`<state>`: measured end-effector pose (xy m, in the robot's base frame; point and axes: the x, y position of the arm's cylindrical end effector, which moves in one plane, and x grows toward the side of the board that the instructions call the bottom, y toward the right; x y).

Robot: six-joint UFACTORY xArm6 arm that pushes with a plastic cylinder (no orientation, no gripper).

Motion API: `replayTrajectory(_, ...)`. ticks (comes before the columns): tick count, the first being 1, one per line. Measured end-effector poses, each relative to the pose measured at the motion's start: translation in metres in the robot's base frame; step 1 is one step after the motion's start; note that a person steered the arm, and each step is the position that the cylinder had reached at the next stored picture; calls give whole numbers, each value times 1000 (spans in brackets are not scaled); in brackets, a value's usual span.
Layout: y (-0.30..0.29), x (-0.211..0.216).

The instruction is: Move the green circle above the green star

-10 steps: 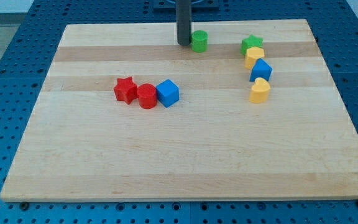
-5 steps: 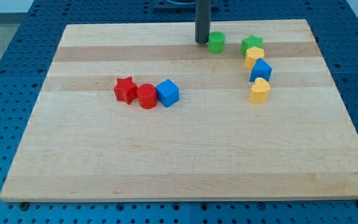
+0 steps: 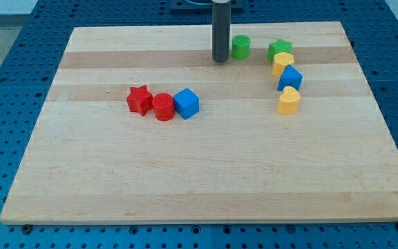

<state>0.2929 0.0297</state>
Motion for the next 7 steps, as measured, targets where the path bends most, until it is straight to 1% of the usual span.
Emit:
replayTrajectory(2,35,-13)
replayTrajectory(3,38,-14)
replayTrajectory(7,80,-21)
